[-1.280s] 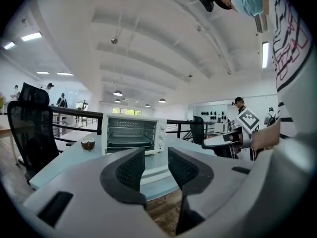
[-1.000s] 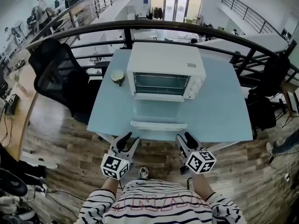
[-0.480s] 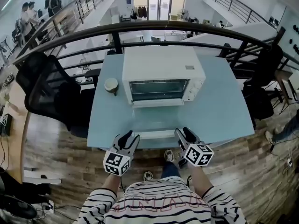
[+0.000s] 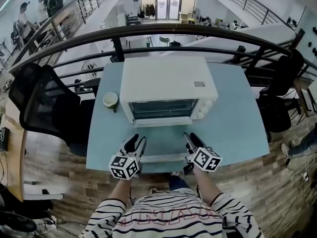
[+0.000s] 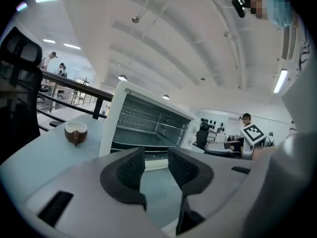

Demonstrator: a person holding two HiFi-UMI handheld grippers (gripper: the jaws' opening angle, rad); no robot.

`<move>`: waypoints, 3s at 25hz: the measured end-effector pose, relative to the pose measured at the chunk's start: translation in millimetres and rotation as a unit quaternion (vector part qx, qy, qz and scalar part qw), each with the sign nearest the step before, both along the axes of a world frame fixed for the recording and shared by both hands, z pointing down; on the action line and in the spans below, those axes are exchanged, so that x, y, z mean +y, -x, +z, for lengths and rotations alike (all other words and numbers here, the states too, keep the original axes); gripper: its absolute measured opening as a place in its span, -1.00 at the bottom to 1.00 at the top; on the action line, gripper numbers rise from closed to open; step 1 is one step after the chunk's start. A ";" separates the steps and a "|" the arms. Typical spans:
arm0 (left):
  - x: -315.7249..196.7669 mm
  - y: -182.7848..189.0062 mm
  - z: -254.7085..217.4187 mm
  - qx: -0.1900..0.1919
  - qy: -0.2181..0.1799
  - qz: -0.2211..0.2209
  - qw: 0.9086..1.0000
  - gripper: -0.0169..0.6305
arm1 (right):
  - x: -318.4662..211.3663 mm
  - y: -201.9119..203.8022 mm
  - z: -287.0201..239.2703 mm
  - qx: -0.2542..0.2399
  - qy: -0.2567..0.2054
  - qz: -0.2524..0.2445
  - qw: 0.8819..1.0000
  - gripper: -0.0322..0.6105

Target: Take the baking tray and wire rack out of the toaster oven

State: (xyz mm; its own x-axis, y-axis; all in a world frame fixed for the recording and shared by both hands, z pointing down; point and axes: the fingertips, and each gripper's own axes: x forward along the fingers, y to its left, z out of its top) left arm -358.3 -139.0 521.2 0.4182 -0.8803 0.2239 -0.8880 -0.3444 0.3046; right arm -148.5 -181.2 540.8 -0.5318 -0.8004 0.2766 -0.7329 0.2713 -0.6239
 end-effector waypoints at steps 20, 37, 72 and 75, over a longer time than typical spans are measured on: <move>-132.3 15.1 55.0 0.210 0.074 -0.153 0.963 -0.57 | -137.9 7.2 52.8 -0.189 0.084 0.104 0.973 -0.33; -152.6 32.6 61.2 0.390 0.054 -0.257 0.883 -0.49 | -181.2 7.4 68.9 -0.315 0.111 0.185 0.924 -0.33; -115.7 36.4 94.2 0.509 0.083 -0.301 0.802 -0.66 | -117.6 -6.7 76.7 -0.326 0.158 0.198 0.911 -0.66; -98.1 32.8 91.9 0.510 0.085 -0.296 0.803 -0.66 | -98.8 -11.1 74.4 -0.332 0.159 0.204 0.907 -0.66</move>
